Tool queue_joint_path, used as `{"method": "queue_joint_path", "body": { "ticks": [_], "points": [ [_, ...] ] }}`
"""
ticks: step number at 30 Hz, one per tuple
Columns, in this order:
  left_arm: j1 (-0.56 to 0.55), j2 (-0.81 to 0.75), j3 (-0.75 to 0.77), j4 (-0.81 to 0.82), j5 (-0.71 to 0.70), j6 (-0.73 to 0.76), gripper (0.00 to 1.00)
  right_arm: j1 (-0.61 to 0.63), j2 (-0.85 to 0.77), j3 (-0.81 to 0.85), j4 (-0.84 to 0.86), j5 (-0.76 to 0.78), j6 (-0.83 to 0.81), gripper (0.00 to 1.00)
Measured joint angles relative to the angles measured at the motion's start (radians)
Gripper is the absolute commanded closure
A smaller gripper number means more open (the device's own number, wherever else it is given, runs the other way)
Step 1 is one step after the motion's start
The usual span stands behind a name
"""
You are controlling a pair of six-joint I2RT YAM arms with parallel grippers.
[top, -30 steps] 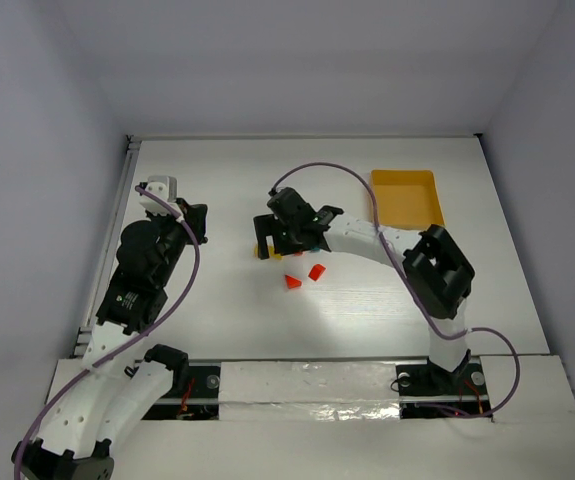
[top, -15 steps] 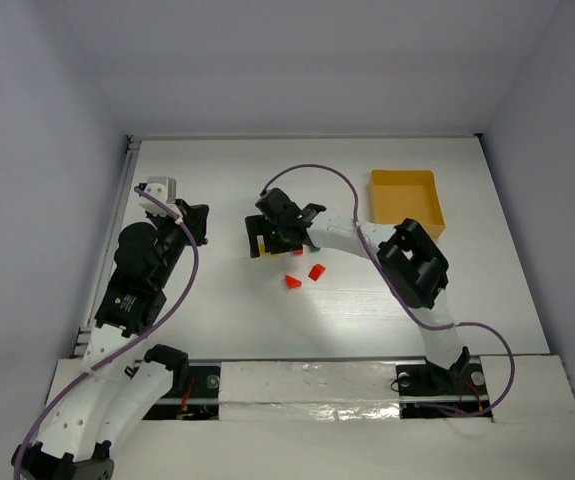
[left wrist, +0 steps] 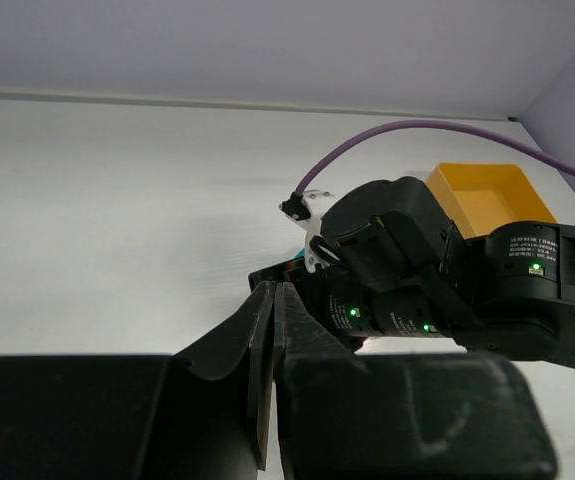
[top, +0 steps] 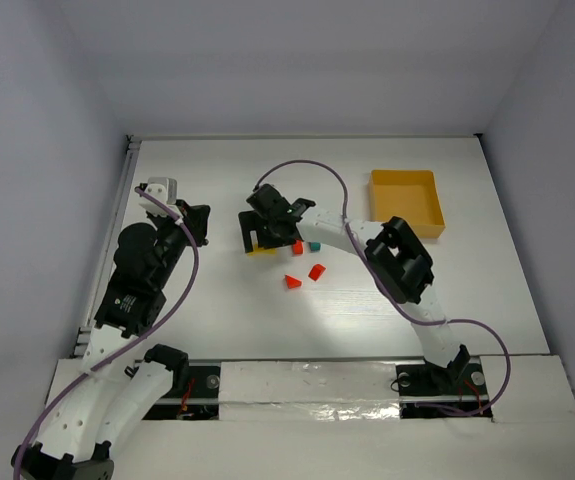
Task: Build the wood block tower
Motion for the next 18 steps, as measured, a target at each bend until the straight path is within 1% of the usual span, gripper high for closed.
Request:
{"method": "queue_joint_path", "body": {
  "ticks": [7,10,14,15,16,17,18],
  "points": [
    [0.0,-0.012,0.0,0.0,0.001,0.0,1.0,0.018,0.029,0.088,-0.046,0.042,-0.006,0.06],
    [0.0,-0.013,0.0,0.0,0.001,0.0,1.0,0.026,0.029,0.098,-0.051,0.065,-0.008,0.07],
    [0.0,-0.016,0.0,0.0,0.001,0.0,1.0,0.026,0.035,0.098,-0.071,0.089,-0.008,0.06],
    [0.0,-0.018,0.0,0.0,0.0,-0.001,0.98,0.026,0.037,0.098,-0.075,0.095,-0.008,0.05],
    [0.0,-0.019,0.0,0.0,0.0,-0.001,0.92,0.026,0.039,0.098,-0.078,0.099,-0.008,0.05],
    [0.0,-0.021,0.0,0.0,0.0,-0.002,0.91,0.027,0.042,0.098,-0.081,0.104,-0.008,0.04],
    [0.0,-0.024,0.0,0.0,-0.002,-0.007,0.85,0.027,0.044,0.098,-0.083,0.107,-0.006,0.04]
  ]
}}
